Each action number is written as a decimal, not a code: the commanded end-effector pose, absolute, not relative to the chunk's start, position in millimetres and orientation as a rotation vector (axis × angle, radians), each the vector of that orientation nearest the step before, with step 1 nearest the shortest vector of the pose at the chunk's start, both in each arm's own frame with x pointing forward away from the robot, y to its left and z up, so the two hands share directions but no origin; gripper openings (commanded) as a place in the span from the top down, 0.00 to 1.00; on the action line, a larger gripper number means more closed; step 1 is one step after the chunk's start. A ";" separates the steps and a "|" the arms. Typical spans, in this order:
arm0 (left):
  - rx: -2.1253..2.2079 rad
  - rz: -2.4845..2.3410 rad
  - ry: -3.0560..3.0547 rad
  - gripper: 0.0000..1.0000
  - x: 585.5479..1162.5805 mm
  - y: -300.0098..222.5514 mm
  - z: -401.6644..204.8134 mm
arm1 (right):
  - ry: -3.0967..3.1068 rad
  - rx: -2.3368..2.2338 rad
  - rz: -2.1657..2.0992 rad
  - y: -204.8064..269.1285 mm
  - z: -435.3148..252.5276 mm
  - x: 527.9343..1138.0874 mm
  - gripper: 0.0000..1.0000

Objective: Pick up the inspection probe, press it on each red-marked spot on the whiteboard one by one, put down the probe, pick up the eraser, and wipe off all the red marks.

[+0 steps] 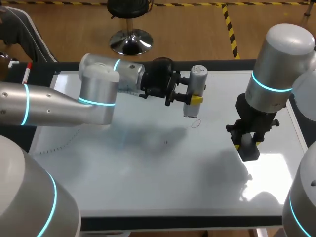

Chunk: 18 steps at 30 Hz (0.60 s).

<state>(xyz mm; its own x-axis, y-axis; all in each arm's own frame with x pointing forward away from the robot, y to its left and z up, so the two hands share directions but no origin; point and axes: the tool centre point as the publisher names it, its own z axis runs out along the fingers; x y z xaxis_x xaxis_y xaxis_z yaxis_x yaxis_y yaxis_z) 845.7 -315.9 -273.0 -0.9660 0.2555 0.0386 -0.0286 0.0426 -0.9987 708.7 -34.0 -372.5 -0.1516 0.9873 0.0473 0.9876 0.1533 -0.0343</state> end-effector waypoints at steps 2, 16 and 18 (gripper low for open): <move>-0.228 2.036 -2.131 1.00 840.7 -293.1 -261.4 | -2.342 -2.005 -0.012 -35.5 -371.5 707.9 1.00; -0.217 2.060 -2.170 1.00 839.2 -239.6 -251.4 | -2.342 -2.005 -0.012 -35.5 -371.5 707.9 1.00; -0.219 2.057 -2.176 1.00 837.9 -234.9 -250.0 | -2.342 -2.005 -0.012 -35.5 -371.5 707.9 1.00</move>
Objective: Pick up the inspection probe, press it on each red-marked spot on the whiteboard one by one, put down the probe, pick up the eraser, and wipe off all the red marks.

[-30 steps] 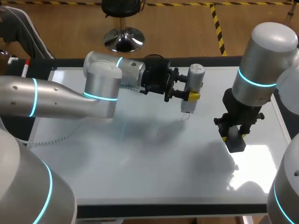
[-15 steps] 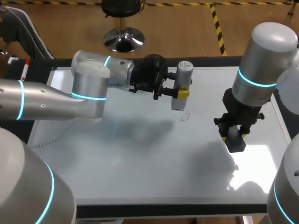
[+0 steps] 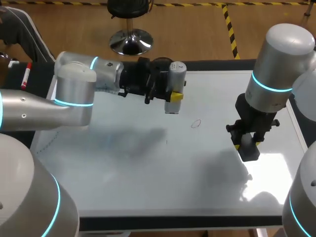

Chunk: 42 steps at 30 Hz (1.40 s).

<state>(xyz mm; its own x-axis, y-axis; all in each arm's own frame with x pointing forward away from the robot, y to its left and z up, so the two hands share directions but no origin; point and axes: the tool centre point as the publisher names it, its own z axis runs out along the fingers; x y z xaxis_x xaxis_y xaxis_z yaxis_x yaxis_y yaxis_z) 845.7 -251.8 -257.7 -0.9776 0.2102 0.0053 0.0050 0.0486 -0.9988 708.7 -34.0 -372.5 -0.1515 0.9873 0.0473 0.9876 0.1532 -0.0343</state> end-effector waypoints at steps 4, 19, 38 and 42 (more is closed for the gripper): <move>-0.212 2.057 -2.196 1.00 836.5 -223.3 -246.5 | -2.342 -2.005 -0.012 -35.5 -371.5 707.9 1.00; -0.209 2.094 -2.221 1.00 832.6 -178.7 -241.9 | -2.342 -2.005 -0.012 -35.5 -371.5 707.9 1.00; -0.154 2.131 -2.215 1.00 825.9 -129.8 -255.6 | -2.342 -2.005 -0.012 -35.5 -371.5 707.9 1.00; -0.143 2.128 -2.222 1.00 822.9 -118.4 -257.5 | -2.342 -2.005 -0.012 -35.5 -371.5 707.9 1.00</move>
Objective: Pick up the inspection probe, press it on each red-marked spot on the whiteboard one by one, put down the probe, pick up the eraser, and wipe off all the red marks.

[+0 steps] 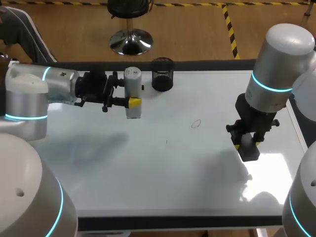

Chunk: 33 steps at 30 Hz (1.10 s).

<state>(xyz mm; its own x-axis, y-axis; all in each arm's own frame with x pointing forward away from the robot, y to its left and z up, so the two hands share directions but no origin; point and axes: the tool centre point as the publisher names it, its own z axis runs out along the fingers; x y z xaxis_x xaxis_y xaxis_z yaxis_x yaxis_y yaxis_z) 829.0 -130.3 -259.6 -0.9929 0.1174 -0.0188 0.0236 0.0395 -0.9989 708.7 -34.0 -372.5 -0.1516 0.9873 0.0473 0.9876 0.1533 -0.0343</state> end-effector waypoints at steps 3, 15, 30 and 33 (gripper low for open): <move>-0.126 2.132 -2.228 1.00 821.3 -110.1 -260.7 | -2.342 -2.005 -0.012 -35.5 -371.5 707.9 1.00; -0.119 2.159 -2.209 1.00 818.9 -104.0 -264.4 | -2.342 -2.005 -0.012 -35.5 -371.5 707.9 1.00; -0.119 2.159 -2.209 1.00 818.9 -104.0 -264.4 | -2.331 -2.019 -0.018 -39.7 -372.8 709.7 1.00; -0.119 2.159 -2.209 1.00 818.9 -104.0 -264.4 | -2.325 -2.022 -0.021 -42.7 -374.5 716.3 1.00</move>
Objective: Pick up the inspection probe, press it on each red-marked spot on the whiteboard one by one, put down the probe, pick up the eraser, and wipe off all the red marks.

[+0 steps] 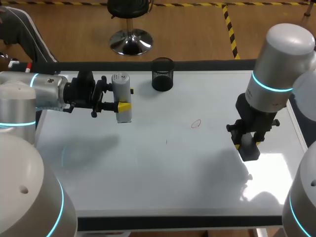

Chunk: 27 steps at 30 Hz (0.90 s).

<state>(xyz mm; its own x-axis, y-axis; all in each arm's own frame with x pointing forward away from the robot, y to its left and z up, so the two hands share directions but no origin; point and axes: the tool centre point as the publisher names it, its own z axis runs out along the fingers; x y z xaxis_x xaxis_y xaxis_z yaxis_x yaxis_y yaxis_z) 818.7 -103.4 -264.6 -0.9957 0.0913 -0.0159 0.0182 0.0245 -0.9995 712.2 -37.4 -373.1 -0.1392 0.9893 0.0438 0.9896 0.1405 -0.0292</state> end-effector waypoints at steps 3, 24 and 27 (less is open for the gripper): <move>-0.119 2.159 -2.209 1.00 818.9 -104.0 -264.4 | -2.318 -2.022 -0.023 -41.1 -374.4 724.8 1.00; -0.119 2.159 -2.209 1.00 818.9 -104.0 -264.4 | -2.301 -2.032 -0.003 16.6 -364.3 766.1 1.00; -0.119 2.159 -2.209 1.00 818.9 -104.0 -264.4 | -2.300 -2.020 0.006 28.5 -362.8 767.8 1.00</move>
<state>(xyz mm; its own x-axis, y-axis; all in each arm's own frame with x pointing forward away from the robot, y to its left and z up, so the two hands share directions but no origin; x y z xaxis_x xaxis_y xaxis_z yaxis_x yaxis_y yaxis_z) 818.8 -103.4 -264.6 -0.9957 0.0915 -0.0159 0.0182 0.0246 -0.9995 760.5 19.9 -360.8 -0.1228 0.9897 0.0739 0.9915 0.1255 -0.0329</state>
